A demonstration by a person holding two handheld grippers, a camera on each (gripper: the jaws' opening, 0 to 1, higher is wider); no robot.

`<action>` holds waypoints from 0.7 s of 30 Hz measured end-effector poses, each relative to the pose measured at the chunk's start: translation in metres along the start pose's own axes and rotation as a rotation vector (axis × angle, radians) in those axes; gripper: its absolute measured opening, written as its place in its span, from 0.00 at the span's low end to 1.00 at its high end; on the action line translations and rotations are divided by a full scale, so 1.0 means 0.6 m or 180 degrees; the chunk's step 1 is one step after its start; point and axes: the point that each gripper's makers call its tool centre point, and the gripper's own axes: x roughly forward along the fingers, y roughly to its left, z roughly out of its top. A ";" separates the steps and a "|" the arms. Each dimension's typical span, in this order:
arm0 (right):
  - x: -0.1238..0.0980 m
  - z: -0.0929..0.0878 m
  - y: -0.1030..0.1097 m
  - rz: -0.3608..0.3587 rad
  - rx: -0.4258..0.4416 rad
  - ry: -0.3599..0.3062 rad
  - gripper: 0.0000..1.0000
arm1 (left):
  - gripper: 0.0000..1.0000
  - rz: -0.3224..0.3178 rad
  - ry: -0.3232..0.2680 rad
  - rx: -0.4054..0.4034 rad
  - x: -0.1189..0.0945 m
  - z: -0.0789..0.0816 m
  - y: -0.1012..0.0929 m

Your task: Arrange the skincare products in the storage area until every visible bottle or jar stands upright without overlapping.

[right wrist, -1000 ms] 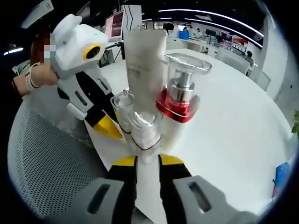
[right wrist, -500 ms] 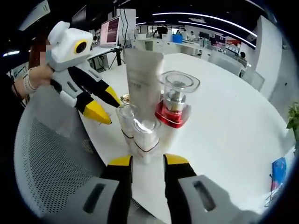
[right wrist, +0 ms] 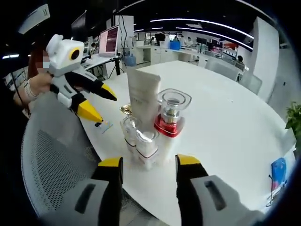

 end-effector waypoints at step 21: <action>-0.041 0.035 0.007 -0.0144 -0.0047 -0.0268 0.79 | 0.79 0.0186 -0.0077 0.0021 -0.047 -0.011 0.005</action>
